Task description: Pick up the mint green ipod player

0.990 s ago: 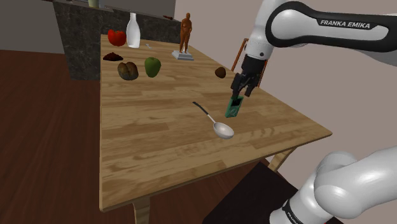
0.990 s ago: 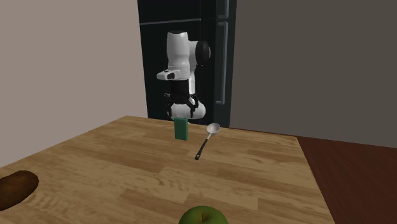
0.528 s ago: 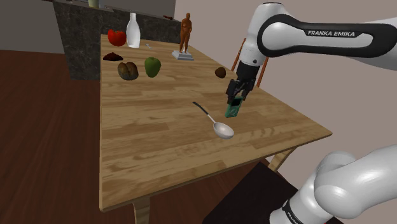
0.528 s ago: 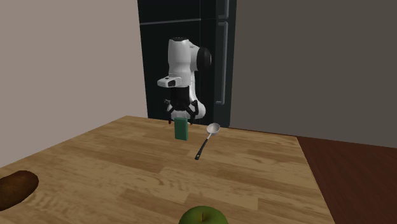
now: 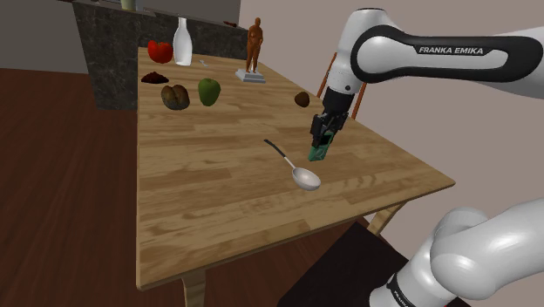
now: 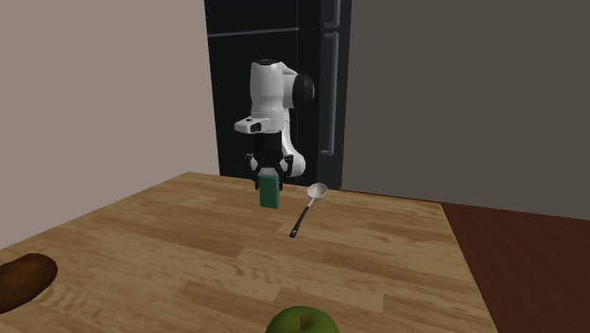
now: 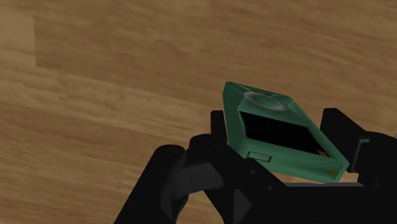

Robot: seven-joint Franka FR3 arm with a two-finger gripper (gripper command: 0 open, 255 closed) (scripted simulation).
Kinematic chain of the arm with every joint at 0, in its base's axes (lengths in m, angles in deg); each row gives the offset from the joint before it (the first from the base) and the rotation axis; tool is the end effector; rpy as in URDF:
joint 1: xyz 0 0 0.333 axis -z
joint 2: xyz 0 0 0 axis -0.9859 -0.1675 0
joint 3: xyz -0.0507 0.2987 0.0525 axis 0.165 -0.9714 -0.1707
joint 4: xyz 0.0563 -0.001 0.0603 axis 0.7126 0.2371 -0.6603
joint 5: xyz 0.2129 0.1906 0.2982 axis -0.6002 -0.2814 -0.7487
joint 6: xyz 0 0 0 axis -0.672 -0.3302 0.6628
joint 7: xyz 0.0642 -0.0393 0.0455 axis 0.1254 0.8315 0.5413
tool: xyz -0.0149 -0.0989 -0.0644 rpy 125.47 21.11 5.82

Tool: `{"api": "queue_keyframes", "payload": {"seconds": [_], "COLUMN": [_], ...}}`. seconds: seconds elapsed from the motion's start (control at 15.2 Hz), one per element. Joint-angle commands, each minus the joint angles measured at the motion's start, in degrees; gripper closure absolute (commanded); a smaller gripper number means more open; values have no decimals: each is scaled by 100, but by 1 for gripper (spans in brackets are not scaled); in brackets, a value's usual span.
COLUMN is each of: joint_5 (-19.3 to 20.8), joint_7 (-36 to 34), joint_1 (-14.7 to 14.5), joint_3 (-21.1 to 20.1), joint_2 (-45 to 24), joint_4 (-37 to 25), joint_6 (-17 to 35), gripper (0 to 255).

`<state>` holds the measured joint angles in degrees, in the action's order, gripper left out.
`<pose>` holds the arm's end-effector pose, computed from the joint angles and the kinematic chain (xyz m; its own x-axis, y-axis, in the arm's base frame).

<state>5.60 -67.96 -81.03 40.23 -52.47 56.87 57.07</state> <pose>0.4304 0.0207 0.5240 0.9992 -0.0412 -0.0012 -0.0412 -0.9991 0.0113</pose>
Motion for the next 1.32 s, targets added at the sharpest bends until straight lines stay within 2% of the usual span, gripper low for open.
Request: {"api": "queue_keyframes", "payload": {"seconds": [0.0,0.26,1.25], "joint_5": [2,1,8], "joint_7": [0,-3,3], "joint_1": [1,0,7], "joint_3": [1,-2,5], "joint_2": [-1,-7,-156], "joint_4": [2,3,-1284], "joint_6": [-1,5,-1132], "gripper": [255,255,255]}}
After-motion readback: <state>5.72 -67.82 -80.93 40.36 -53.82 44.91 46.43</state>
